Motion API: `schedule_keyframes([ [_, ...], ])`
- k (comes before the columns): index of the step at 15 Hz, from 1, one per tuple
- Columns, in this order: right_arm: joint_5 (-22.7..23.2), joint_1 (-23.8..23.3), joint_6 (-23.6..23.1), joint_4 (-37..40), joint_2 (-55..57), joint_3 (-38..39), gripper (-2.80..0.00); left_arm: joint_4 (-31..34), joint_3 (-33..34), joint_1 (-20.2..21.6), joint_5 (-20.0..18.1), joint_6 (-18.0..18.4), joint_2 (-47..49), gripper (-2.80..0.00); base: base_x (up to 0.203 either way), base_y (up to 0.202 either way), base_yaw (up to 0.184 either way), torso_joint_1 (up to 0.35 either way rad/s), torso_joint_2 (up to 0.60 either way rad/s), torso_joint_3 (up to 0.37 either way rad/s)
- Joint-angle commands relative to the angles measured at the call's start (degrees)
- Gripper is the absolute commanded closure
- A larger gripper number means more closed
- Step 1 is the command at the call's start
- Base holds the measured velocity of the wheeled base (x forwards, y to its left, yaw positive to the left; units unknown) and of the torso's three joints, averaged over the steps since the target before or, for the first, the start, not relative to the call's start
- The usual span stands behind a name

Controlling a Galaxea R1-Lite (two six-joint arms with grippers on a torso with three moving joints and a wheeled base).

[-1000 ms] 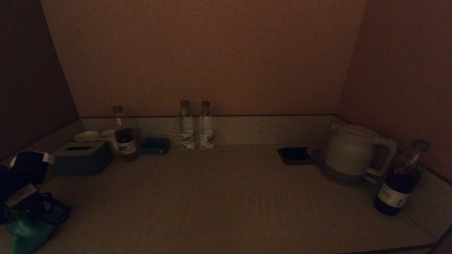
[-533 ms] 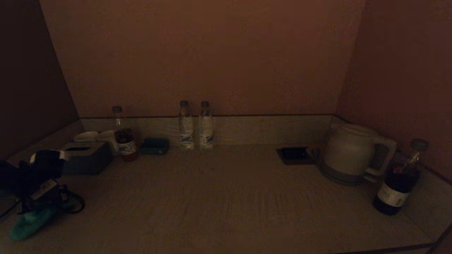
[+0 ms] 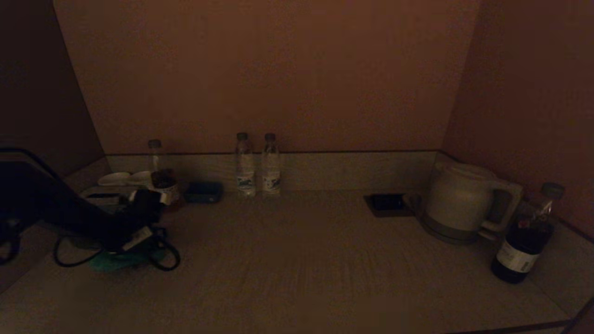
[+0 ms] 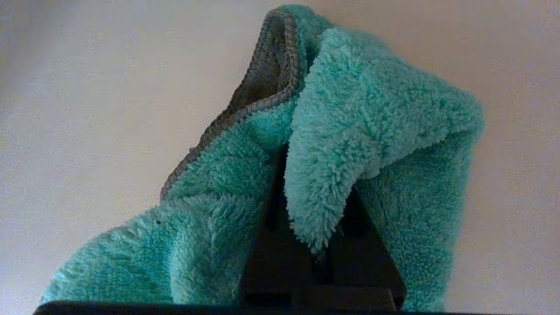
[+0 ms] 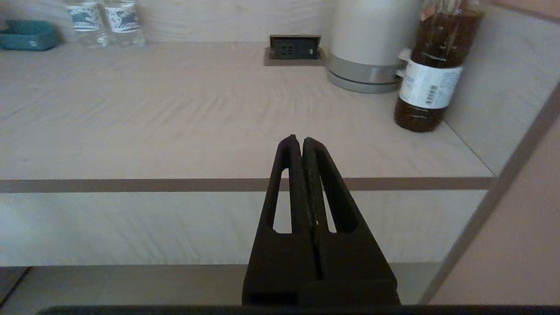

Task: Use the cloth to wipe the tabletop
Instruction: Sweep the stains on the table

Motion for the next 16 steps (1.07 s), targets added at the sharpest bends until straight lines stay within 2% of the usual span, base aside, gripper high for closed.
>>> schedule_keyframes([
  [1,0.01,0.09,-0.04,-0.02,0.09,0.0,0.0,-0.03,-2.91,-6.15,0.36,-0.13,1.94,0.0,0.0,0.0,0.0,0.0,0.0,0.0],
  [3,0.01,0.09,-0.04,-0.02,0.09,0.0,0.0,0.09,-5.91,-12.09,0.46,-0.12,2.89,0.0,0.0,0.0,0.0,0.0,0.0,0.0],
  [12,0.01,0.09,-0.04,-0.02,0.09,0.0,0.0,0.47,-13.95,-27.76,0.77,0.41,4.79,0.0,0.0,0.0,0.0,0.0,0.0,0.0],
  [16,0.01,0.09,-0.04,-0.02,0.09,0.0,0.0,0.42,-14.11,-28.11,0.77,0.41,4.95,0.0,0.0,0.0,0.0,0.0,0.0,0.0],
])
